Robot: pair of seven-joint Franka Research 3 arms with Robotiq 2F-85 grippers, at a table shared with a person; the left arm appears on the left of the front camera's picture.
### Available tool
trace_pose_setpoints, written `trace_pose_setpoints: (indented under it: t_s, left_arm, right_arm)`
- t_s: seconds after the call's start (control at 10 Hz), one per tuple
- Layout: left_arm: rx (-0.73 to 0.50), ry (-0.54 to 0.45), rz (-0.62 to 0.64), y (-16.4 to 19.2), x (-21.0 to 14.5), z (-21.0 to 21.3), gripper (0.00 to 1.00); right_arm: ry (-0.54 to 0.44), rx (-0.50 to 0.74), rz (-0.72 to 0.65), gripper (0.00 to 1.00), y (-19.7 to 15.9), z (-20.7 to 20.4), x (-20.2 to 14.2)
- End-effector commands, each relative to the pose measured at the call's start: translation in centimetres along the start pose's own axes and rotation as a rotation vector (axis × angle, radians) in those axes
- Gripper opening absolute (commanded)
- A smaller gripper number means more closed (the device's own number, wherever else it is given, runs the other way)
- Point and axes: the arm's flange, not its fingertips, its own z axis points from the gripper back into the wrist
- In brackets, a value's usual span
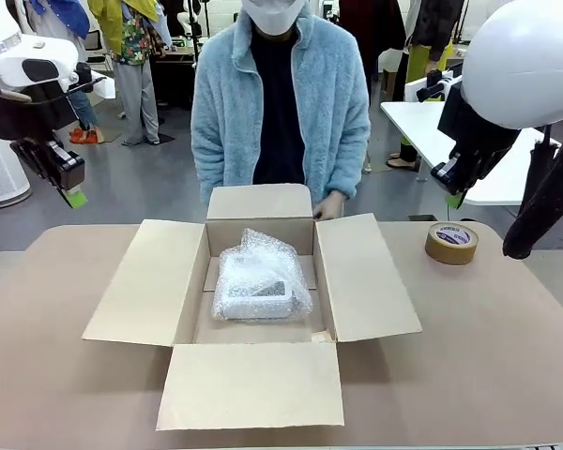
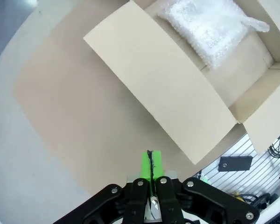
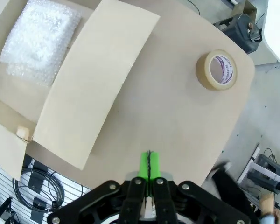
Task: Wrap the clocks to prevent damage.
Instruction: Once the human has placed the objects inside and stepped back, release both hands from the side flaps of the Package Box, then push the right (or left) flap of the Package Box to close it.
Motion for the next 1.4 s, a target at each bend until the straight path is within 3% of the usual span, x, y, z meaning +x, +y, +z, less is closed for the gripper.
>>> trace_pose_setpoints:
  t_s: [0.0,0.1,0.2,0.3,0.4,0.5,0.6,0.7,1.3]
  left_arm:
    - [-0.136,0.112,-0.200,1.8,0.7,-0.6,0.01]
    - [-0.207,0.082,-0.337,3.4,-0.1,0.4,0.01]
    - [-0.162,0.106,-0.490,4.5,-1.6,1.0,0.01]
    - [-0.124,0.111,-0.576,5.1,-1.5,1.3,0.01]
    - [-0.102,0.109,-0.671,4.5,-1.7,1.2,0.01]
    - [-0.085,0.114,-0.730,3.7,-1.7,0.8,0.01]
    - [-0.057,0.086,-0.735,2.8,-1.1,0.1,0.01]
    - [-0.130,0.130,-0.664,4.5,-1.9,1.0,0.01]
    - [-0.130,0.130,-0.664,4.5,-1.9,1.0,0.01]
  right_arm:
    - [0.041,0.162,0.364,0.01,-0.3,0.3,-0.6]
    - [0.031,0.205,0.587,0.01,-2.0,0.4,-1.6]
    - [0.072,0.201,0.763,0.01,-3.1,0.0,-2.9]
    - [0.115,0.181,0.884,0.01,-3.8,-0.6,-3.5]
    - [0.105,0.210,0.921,0.01,-4.2,-1.0,-3.5]
    - [0.080,0.224,0.917,0.01,-4.4,-1.4,-3.2]
    - [0.083,0.232,0.743,0.01,-3.0,-1.2,-3.5]
    - [0.083,0.232,0.743,0.01,-3.0,-1.2,-3.5]
    - [0.083,0.232,0.743,0.01,-3.0,-1.2,-3.5]
